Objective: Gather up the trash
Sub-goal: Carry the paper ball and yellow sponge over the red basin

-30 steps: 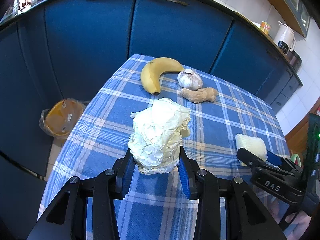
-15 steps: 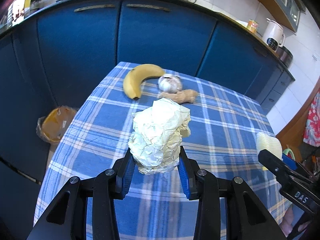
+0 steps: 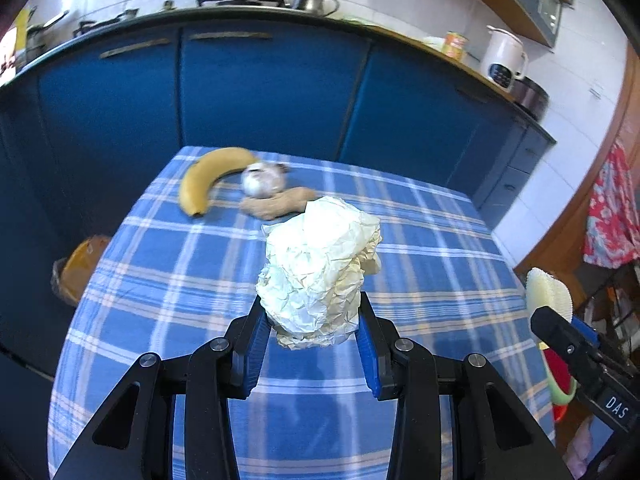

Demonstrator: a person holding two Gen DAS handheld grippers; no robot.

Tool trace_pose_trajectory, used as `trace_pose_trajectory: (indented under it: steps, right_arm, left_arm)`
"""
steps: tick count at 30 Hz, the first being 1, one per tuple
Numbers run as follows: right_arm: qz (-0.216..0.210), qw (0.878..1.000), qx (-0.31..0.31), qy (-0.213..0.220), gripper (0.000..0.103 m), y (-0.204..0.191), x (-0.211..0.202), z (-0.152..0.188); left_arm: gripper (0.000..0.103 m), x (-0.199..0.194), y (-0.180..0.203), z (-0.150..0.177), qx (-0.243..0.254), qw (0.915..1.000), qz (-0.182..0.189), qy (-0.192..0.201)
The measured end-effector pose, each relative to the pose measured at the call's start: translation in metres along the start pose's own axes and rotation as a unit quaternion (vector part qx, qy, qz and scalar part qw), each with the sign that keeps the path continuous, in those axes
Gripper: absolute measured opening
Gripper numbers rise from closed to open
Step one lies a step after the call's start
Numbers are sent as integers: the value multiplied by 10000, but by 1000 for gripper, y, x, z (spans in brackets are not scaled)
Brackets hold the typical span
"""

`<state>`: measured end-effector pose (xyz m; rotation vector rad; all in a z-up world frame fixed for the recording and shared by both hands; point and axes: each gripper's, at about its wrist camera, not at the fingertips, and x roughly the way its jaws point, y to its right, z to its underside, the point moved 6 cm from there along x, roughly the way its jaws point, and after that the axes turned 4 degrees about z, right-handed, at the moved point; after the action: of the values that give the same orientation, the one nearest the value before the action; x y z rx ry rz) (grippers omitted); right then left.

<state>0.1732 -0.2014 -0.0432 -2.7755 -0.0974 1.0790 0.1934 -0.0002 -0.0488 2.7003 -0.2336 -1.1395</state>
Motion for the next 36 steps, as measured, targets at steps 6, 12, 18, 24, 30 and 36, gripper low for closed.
trace_pose_trajectory:
  steps: [6, 12, 18, 24, 30, 36]
  right_arm:
    - [194, 9995, 202, 134, 85, 31, -22, 1]
    - [461, 9977, 429, 239, 85, 69, -41, 2]
    - [763, 9937, 761, 300, 85, 115, -59, 7]
    - [1097, 9876, 1089, 276, 85, 162, -68, 19]
    - [1378, 9796, 1455, 156, 86, 209, -66, 34]
    - [1578, 9710, 1797, -63, 86, 251, -53, 53]
  left_arm:
    - [41, 1, 41, 2, 269, 9992, 295, -57]
    - [41, 4, 85, 5, 591, 9962, 619, -141]
    - [41, 7, 132, 10, 970, 9906, 941, -208]
    - [41, 17, 178, 17, 1263, 9828, 1296, -356]
    - [41, 31, 218, 27, 1541, 9745, 1543, -530]
    - [41, 48, 246, 39, 1714, 9667, 1761, -714]
